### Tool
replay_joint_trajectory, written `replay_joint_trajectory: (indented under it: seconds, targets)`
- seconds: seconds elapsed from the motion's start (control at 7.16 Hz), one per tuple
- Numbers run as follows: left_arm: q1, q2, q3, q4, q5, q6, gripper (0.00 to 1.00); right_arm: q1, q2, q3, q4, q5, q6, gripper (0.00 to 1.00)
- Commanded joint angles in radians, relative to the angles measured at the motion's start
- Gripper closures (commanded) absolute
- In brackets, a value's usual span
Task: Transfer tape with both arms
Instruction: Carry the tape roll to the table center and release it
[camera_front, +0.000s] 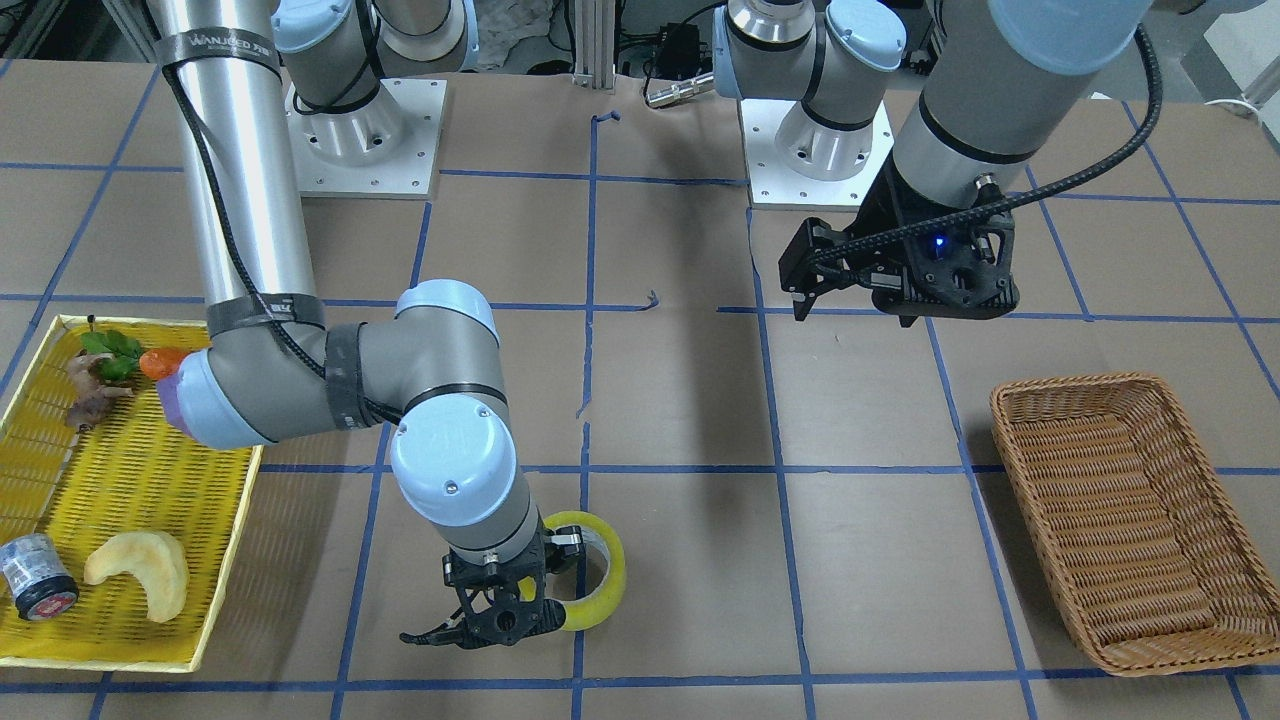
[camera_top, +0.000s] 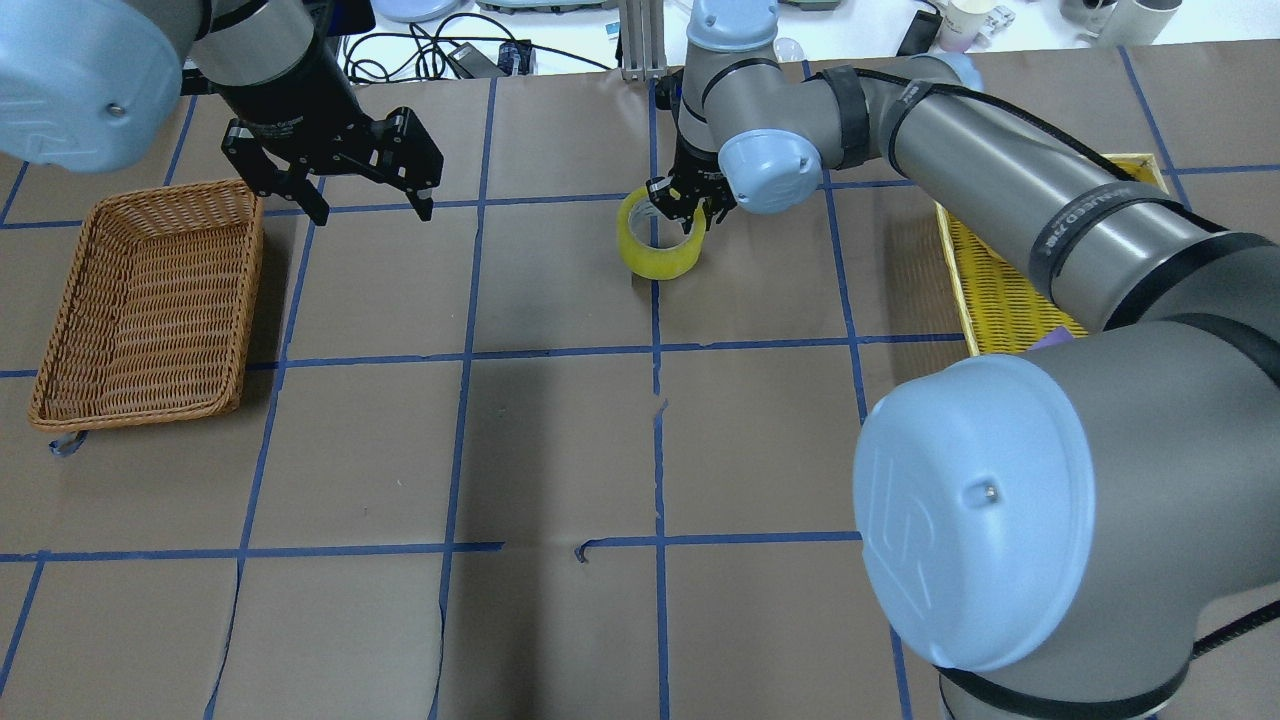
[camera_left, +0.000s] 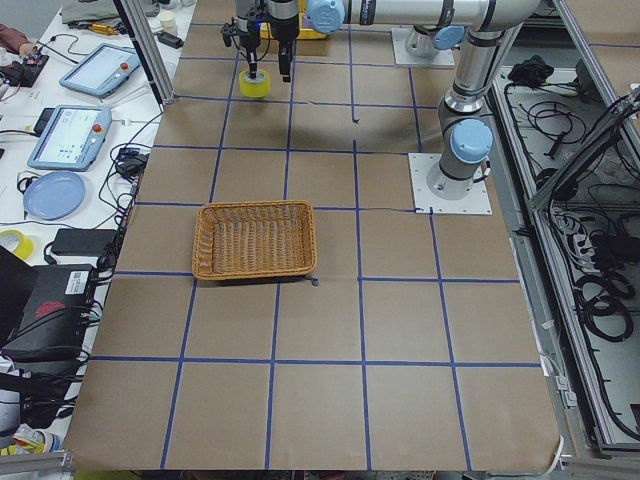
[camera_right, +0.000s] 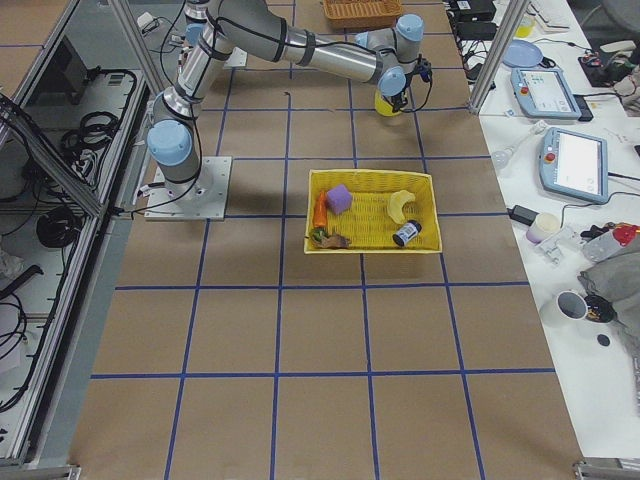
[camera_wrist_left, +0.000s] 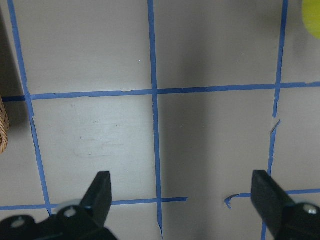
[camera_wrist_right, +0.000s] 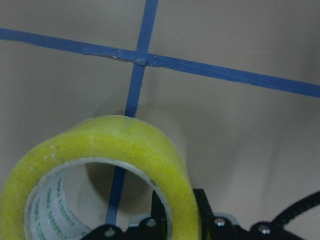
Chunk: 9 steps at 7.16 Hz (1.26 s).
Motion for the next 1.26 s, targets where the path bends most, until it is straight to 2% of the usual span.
replay_joint_trajectory:
  seconds: [0.0,0.14,0.28,0.56,0.84,1.12]
  targets:
    - [0.001,-0.002,0.0,0.0,0.001,0.0,0.0,0.011,0.026,-0.012,-0.004,0.001,0.018,0.81]
    - [0.001,-0.003,0.0,0.0,0.0,0.0,0.0,0.011,0.029,-0.012,-0.004,0.0,0.022,0.44]
    - [0.001,-0.005,0.0,0.0,0.0,0.0,0.0,0.011,0.031,-0.012,-0.004,0.001,0.033,0.03]
    - [0.001,-0.005,0.0,0.0,0.0,0.0,0.0,0.01,0.006,-0.015,0.005,0.001,0.027,0.0]
    - [0.001,-0.009,0.006,0.03,-0.003,-0.016,0.0,0.002,-0.092,-0.003,0.043,-0.016,0.018,0.0]
    - [-0.007,-0.021,0.008,0.095,-0.006,-0.012,0.0,-0.062,-0.249,0.004,0.248,-0.025,0.015,0.0]
